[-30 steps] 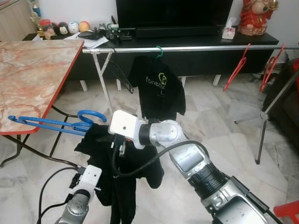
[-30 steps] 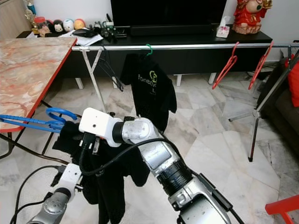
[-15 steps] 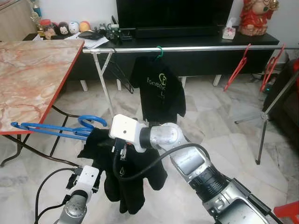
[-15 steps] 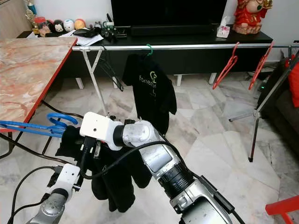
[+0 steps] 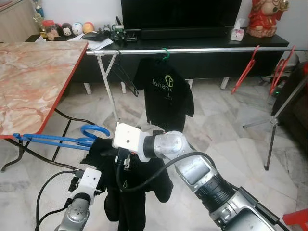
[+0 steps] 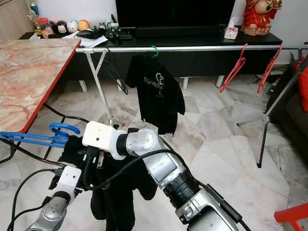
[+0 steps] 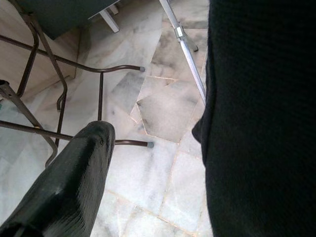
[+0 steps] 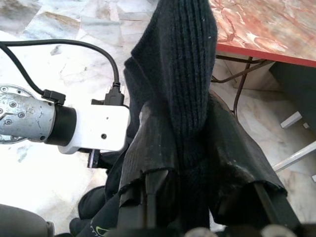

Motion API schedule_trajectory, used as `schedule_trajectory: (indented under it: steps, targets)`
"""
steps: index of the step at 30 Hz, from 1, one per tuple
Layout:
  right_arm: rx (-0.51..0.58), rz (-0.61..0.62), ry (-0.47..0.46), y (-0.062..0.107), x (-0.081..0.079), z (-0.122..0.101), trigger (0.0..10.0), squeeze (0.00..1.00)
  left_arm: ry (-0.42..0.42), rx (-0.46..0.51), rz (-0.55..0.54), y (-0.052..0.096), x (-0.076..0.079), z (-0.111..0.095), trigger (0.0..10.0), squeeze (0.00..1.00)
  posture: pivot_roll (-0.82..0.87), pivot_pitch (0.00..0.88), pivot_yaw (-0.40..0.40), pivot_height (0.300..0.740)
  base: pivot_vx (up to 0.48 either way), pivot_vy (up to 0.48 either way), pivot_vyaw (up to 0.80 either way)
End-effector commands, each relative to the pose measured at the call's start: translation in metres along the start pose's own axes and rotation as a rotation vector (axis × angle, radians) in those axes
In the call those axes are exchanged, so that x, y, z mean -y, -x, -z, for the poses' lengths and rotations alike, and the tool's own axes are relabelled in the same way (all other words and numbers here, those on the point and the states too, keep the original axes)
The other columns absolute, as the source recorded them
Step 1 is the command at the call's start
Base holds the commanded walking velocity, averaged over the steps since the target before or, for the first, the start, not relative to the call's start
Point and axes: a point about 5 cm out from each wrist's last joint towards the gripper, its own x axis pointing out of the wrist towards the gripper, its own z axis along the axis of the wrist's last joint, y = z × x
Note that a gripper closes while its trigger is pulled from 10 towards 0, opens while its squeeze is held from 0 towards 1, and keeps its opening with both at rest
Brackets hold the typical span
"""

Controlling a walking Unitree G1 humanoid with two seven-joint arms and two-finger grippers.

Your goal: Hang hanger

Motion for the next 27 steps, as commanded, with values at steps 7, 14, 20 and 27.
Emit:
schedule_trajectory:
  steps: [7, 14, 20, 27]
  targets:
    - [0.054, 0.0, 0.049, 0.0, -0.001, -0.016, 0.0, 0.0, 0.037, -0.028, -0.024, -0.002, -0.004, 0.001, 0.0, 0.0, -0.11, 0.0, 0.049, 0.74, 0.0, 0.0, 0.0]
    - [0.056, 0.004, 0.05, 0.0, 0.0, -0.017, 0.0, 0.0, 0.032, -0.07, 0.006, 0.001, -0.002, 0.009, 0.0, 0.0, -0.11, 0.0, 0.049, 0.74, 0.0, 0.0, 0.0]
    - [0.064, 0.005, 0.053, -0.001, 0.001, -0.02, 0.0, 0.0, 0.039, -0.102, 0.026, 0.004, 0.001, 0.015, 0.0, 0.0, -0.11, 0.0, 0.051, 0.74, 0.0, 0.0, 0.0]
    - [0.067, 0.008, 0.053, 0.0, 0.001, -0.021, 0.0, 0.0, 0.039, -0.114, 0.035, 0.004, 0.002, 0.016, 0.0, 0.0, -0.11, 0.0, 0.053, 0.74, 0.0, 0.0, 0.0]
